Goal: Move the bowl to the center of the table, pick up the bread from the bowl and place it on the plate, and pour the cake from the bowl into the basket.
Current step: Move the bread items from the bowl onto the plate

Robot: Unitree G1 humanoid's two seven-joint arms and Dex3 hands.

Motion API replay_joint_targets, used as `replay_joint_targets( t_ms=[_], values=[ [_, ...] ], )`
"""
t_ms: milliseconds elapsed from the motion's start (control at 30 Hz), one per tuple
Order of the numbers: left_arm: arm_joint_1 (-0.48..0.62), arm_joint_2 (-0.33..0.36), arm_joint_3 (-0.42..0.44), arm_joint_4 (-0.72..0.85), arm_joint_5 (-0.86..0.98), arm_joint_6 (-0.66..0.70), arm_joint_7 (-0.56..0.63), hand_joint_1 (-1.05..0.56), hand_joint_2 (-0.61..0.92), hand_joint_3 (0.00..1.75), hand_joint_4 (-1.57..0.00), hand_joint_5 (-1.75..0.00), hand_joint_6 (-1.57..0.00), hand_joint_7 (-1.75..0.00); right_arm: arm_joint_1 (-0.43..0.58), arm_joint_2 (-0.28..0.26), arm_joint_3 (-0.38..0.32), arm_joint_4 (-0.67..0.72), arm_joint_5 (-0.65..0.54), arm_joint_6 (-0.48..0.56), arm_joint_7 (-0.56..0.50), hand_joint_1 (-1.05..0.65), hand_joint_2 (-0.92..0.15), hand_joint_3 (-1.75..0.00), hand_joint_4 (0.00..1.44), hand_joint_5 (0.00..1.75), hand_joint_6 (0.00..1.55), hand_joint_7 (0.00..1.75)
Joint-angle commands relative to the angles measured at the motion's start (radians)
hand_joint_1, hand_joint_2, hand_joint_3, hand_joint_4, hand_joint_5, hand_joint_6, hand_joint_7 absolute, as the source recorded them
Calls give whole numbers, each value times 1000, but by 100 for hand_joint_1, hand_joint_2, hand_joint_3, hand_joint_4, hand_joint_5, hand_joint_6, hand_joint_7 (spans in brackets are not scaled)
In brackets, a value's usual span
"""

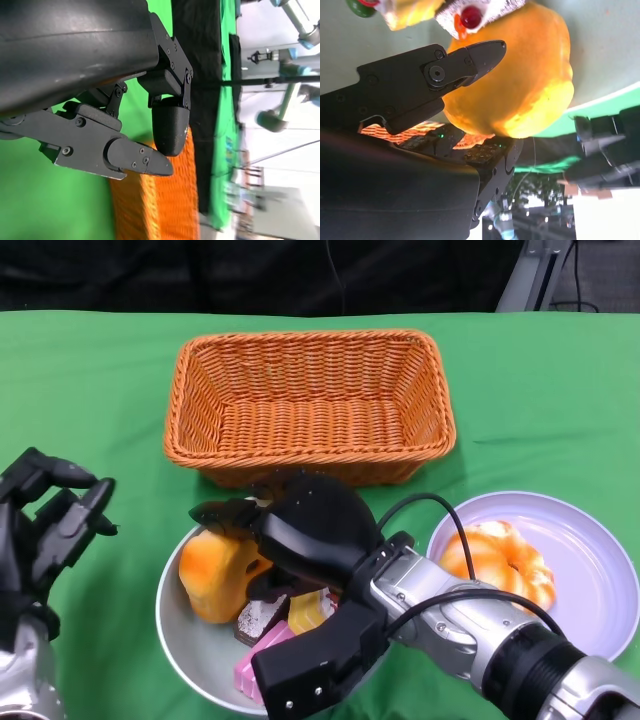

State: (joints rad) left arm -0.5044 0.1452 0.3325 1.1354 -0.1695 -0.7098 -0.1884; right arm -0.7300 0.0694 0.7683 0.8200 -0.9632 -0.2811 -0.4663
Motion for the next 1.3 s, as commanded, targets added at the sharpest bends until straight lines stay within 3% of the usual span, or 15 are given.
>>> replay_joint_targets(
  t_ms=[33, 233, 267, 300, 333, 400, 533, 700, 800, 900, 1000, 1067, 1133, 1167, 1300],
  values=[
    [10, 20, -9, -11, 18, -29, 26, -26, 92, 3, -79, -175, -73, -148, -23, 14, 0, 57, 5, -47, -111, -32, -86, -1, 86, 10, 82, 9],
    [11, 25, -22, -1, 31, -53, 35, -28, 92, 7, -78, -175, -77, -140, -55, 40, 3, 178, 6, -126, -280, -18, -91, -1, 105, 20, 97, 14],
    [12, 26, -22, 0, 30, -59, 29, -28, 92, 7, -78, -175, -77, -141, -60, 44, 4, 195, 7, -136, -296, -17, -91, -1, 102, 34, 99, 14],
    [12, 26, -21, 1, 25, -66, 16, -28, 92, 8, -78, -175, -78, -136, -65, 46, 4, 209, 7, -146, -309, -16, -92, -1, 92, 67, 101, 14],
    [13, 27, -22, 3, 24, -72, 10, -27, 92, 8, -78, -174, -78, -132, -70, 48, 6, 221, 6, -153, -319, -16, -92, -1, 86, 86, 102, 14],
    [15, 31, -25, 6, 28, -78, 5, -27, 92, 9, -78, -172, -80, -124, -78, 50, 9, 241, 5, -162, -334, -18, -92, -2, 80, 99, 103, 14],
    [14, 28, -18, 9, 10, -77, -19, -25, 92, 9, -78, -172, -82, -117, -88, 52, 14, 269, 3, -175, -357, -20, -92, -2, 87, 81, 106, 10],
    [15, 31, -22, 12, 16, -83, -19, -25, 92, 9, -79, -169, -85, -107, -95, 53, 18, 285, 2, -188, -380, -22, -92, -1, 90, 77, 108, 8],
    [17, 34, -27, 14, 27, -90, -10, -26, 92, 8, -79, -169, -86, -107, -97, 52, 21, 286, 0, -189, -388, -23, -92, -1, 89, 79, 108, 7],
    [17, 37, -31, 17, 38, -90, 1, -24, 92, 8, -79, -169, -86, -106, -100, 50, 23, 287, 0, -188, -396, -24, -91, 0, 83, 98, 110, 6],
    [19, 43, -46, 16, 69, -90, 42, -23, 92, 6, -77, -170, -82, -117, -103, 48, 21, 291, 4, -189, -398, -26, -91, 0, 82, 103, 110, 5],
    [18, 41, -45, 14, 66, -84, 41, -23, 92, 6, -76, -173, -81, -123, -106, 48, 18, 295, 8, -193, -400, -26, -90, 0, 80, 90, 112, 4],
    [16, 35, -36, 13, 45, -70, 25, -23, 92, 4, -76, -174, -80, -130, -112, 46, 16, 299, 9, -197, -404, -25, -90, 0, 86, 52, 113, 3],
    [15, 35, -37, 14, 44, -70, 25, -23, 92, 4, -76, -175, -79, -132, -114, 46, 15, 302, 9, -197, -408, -25, -90, 0, 89, 44, 113, 2],
    [20, 48, -59, 15, 83, -66, 73, -27, 92, 6, -74, -174, -77, -134, -122, 49, 9, 310, 11, -193, -422, -27, -89, 0, 97, 37, 115, 2]
  ],
)
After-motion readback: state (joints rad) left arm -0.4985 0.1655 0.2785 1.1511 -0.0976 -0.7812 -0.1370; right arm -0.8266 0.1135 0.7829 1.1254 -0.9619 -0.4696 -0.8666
